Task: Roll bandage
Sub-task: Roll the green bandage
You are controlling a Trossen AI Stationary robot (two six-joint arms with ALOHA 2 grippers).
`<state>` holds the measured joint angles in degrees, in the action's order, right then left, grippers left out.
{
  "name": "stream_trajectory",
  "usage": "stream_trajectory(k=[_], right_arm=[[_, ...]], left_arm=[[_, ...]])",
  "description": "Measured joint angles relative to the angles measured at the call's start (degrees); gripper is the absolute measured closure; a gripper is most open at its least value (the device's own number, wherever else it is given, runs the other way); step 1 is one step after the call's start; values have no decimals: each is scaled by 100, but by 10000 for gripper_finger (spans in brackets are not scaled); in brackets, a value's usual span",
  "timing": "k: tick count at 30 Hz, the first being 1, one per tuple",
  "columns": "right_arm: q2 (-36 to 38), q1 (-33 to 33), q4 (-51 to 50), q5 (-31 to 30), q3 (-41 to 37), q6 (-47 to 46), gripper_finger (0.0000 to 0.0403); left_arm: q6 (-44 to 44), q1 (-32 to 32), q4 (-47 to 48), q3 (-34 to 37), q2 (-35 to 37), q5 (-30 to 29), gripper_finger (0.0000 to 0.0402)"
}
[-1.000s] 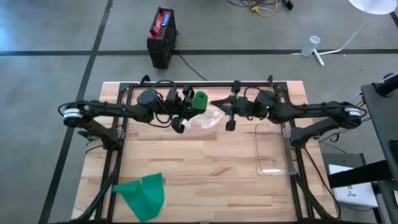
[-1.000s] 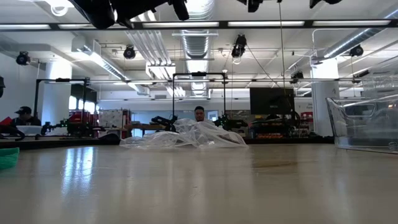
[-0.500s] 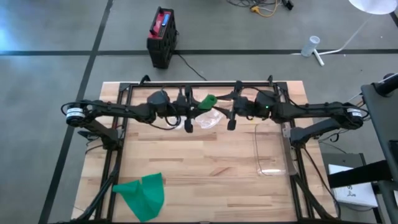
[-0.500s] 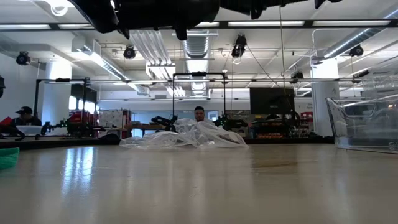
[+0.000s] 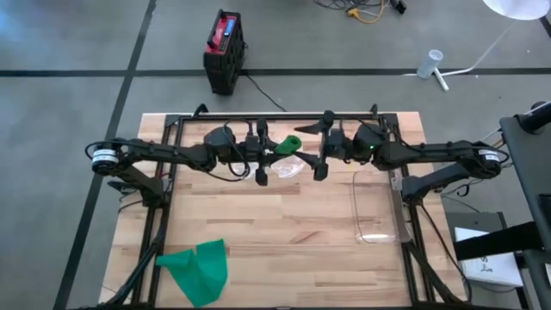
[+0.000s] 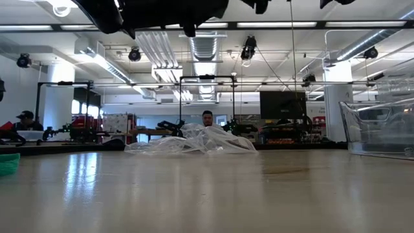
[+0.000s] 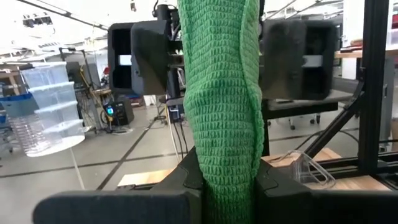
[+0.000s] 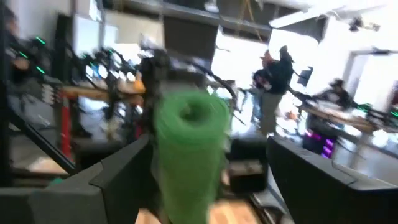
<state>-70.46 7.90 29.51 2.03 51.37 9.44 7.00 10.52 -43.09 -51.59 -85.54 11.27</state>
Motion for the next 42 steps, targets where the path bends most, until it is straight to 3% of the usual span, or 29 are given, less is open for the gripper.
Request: stream_trajectory(k=[13, 17, 27, 36, 42], right_arm=[[-804, 0, -403, 301, 803, -218, 158], [-793, 0, -751, 298, 941, -195, 205], [-696, -15, -792, 315, 932, -32, 367], [-550, -15, -904, 309, 934, 17, 363], [-550, -2, -946, 199, 932, -44, 357]], left_arm=[[2, 0, 308, 0, 9, -133, 366], [101, 0, 267, 0, 55, -133, 365], [99, -2, 370, 0, 142, -131, 359], [122, 2, 1228, 0, 747, -142, 298], [-323, 2, 1716, 48, 1099, -744, 276]])
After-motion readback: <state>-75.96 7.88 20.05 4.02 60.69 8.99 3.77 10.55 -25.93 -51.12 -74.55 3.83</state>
